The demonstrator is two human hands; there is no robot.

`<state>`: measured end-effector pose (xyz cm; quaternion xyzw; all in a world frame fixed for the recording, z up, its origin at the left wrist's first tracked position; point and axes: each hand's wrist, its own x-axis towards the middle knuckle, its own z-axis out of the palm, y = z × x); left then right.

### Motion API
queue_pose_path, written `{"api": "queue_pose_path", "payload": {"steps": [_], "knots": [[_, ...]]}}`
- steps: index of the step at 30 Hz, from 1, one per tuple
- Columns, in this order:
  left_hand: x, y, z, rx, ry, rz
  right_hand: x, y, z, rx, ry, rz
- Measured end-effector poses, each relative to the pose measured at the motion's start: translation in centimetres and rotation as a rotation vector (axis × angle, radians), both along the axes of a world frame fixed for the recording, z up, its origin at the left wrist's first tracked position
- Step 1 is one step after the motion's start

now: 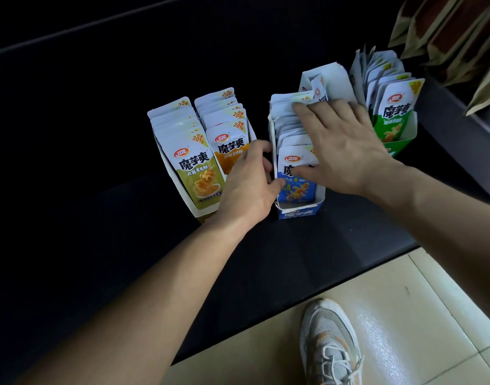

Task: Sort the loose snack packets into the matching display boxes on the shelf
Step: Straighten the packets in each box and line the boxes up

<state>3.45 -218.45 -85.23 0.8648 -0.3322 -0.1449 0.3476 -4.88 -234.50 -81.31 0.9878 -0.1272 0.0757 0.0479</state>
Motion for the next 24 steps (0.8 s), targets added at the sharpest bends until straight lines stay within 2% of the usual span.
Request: {"api": "queue_pose_path", "payload": {"steps": [7, 17, 24], "knots": [[0.0, 0.1, 0.0, 0.004, -0.005, -0.006, 0.6, -0.1, 0.7, 0.024, 0.033, -0.019], [-0.2, 0.0, 0.3, 0.005, -0.001, -0.008, 2.4, -0.8, 1.3, 0.112, 0.18, 0.033], [-0.2, 0.1, 0.3, 0.018, -0.004, -0.006, 1.2, 0.0, 1.2, 0.013, 0.132, 0.035]]}}
